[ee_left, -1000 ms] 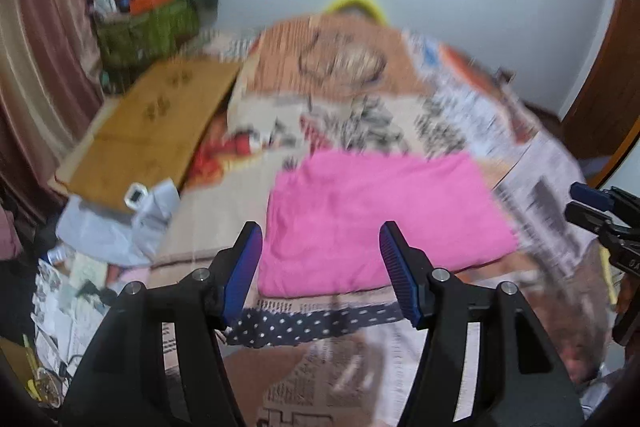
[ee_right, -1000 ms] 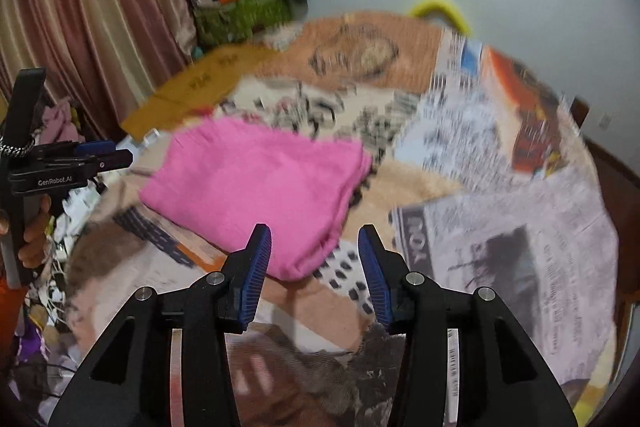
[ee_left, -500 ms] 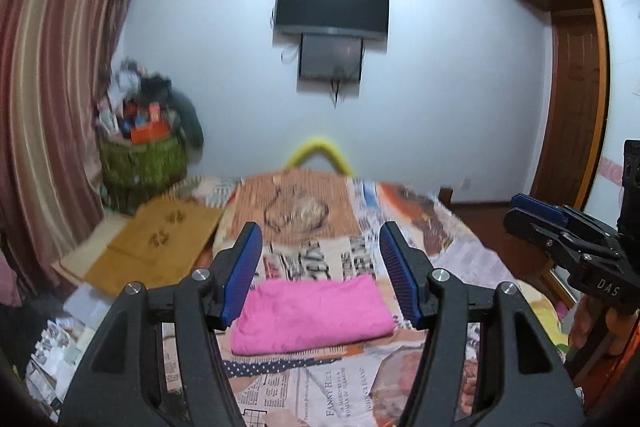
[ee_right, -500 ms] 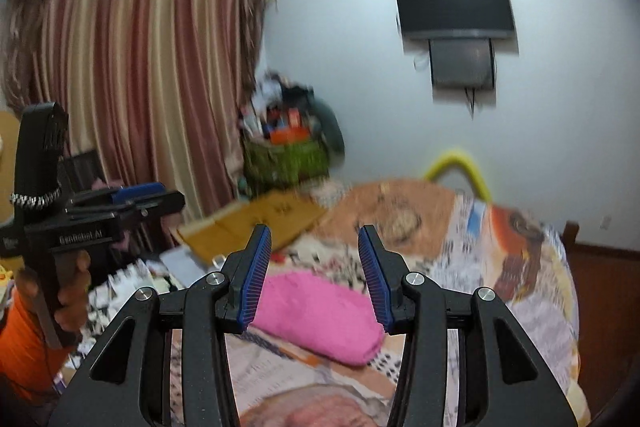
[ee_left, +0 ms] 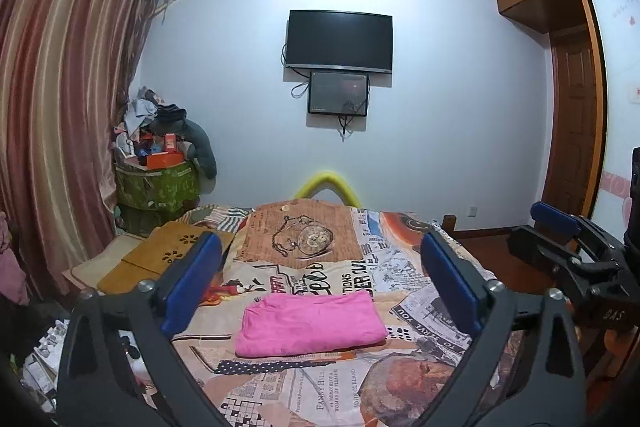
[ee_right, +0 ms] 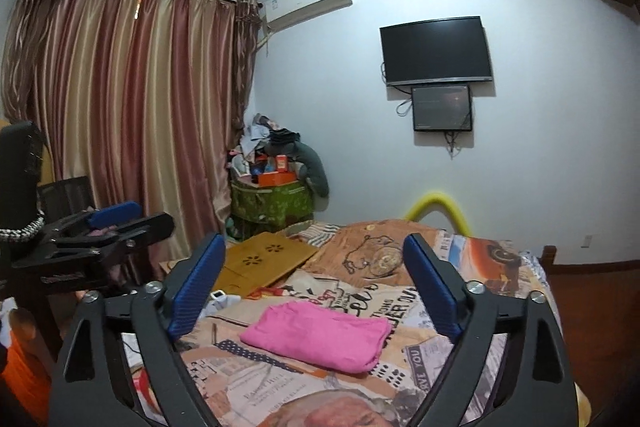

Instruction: Fold small clothes

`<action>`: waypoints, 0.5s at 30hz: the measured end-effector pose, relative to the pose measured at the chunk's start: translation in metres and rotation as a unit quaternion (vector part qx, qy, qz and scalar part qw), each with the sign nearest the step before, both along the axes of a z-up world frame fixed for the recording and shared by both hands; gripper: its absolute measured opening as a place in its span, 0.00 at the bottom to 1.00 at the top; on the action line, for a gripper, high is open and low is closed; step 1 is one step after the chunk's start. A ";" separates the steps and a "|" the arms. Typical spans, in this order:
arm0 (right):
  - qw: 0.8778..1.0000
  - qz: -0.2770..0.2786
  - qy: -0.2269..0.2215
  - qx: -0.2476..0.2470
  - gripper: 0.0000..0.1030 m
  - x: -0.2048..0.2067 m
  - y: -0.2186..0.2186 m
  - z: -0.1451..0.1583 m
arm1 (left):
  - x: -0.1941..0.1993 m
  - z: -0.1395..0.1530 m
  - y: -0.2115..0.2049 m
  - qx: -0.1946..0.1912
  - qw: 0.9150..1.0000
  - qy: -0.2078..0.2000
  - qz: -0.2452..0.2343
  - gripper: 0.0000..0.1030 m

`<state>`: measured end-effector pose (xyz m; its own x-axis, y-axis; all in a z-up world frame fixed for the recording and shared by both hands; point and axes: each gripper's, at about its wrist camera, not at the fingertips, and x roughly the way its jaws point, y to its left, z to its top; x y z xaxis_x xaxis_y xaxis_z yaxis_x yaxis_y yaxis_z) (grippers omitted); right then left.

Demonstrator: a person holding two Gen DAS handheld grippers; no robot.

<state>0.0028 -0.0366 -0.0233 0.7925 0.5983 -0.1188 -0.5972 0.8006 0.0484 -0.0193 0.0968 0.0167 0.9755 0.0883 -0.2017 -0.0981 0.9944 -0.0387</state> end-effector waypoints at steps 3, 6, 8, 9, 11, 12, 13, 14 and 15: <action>1.000 -0.008 0.003 0.003 0.99 0.002 -0.002 -0.002 | -0.002 -0.002 -0.002 0.004 1.000 0.001 0.000 1.00; 1.000 -0.012 0.009 0.003 0.99 0.004 -0.004 -0.003 | -0.002 -0.004 -0.002 0.004 1.000 0.003 -0.001 1.00; 1.000 -0.014 0.011 0.003 0.99 0.001 -0.006 -0.004 | -0.003 -0.006 -0.002 0.001 1.000 0.004 -0.004 1.00; 1.000 -0.014 0.011 0.003 0.99 0.000 -0.006 -0.005 | -0.002 -0.006 -0.002 0.000 1.000 0.004 -0.005 1.00; 1.000 -0.015 0.012 0.001 0.99 -0.002 -0.007 -0.006 | -0.002 -0.007 -0.001 -0.002 1.000 0.004 -0.005 1.00; 1.000 -0.015 0.012 0.001 0.99 -0.002 -0.008 -0.006 | 0.000 -0.006 -0.001 -0.002 1.000 0.005 -0.004 1.00; 1.000 -0.015 0.012 0.000 0.99 -0.002 -0.008 -0.006 | 0.000 -0.007 -0.001 -0.002 1.000 0.005 -0.004 1.00; 1.000 -0.015 0.012 0.000 0.99 -0.003 -0.008 -0.006 | 0.001 -0.007 0.000 -0.002 1.000 0.006 -0.004 1.00; 1.000 -0.015 0.013 0.000 0.99 -0.002 -0.008 -0.005 | 0.002 -0.007 0.000 -0.002 1.000 0.008 -0.005 1.00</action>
<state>0.0003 -0.0447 -0.0284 0.8064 0.5748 -0.1393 -0.5721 0.8178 0.0624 -0.0170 0.0972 0.0093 0.9730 0.0785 -0.2169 -0.0893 0.9952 -0.0407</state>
